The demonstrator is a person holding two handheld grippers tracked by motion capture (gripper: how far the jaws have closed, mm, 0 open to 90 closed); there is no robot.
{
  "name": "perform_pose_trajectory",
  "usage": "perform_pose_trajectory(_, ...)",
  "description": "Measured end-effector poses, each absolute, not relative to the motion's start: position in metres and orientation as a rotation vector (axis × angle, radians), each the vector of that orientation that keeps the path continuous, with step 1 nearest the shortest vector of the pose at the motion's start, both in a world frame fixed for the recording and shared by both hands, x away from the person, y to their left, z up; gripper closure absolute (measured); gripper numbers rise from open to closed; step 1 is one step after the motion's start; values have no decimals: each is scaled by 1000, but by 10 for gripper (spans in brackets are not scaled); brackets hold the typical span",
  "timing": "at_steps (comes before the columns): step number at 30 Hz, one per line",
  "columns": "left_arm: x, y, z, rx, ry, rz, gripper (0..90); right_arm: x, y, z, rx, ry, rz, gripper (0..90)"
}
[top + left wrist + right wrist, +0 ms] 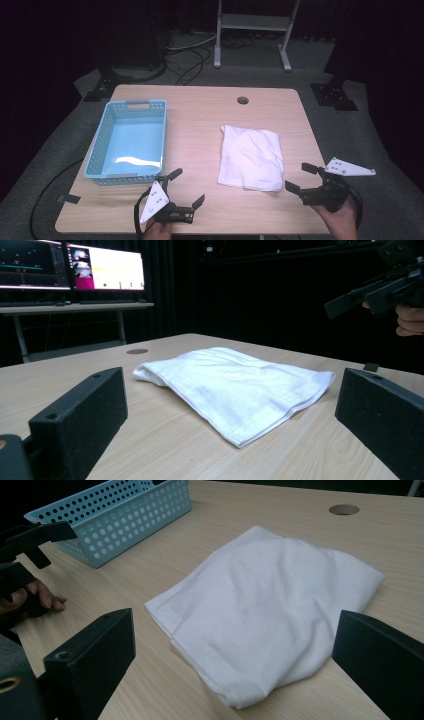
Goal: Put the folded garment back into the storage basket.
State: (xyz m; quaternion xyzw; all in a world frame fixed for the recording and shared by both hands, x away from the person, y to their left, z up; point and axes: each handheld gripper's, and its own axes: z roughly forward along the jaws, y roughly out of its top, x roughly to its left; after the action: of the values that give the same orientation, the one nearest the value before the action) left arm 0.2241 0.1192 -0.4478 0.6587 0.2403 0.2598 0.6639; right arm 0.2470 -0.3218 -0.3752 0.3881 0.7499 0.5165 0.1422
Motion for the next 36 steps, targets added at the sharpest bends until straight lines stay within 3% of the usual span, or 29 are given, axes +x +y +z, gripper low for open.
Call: perform_pose_trajectory(36, 224, 119, -448, 1486, 537, 579, 0, 301, -286, -367, 1081, 2324, 1385, 37)
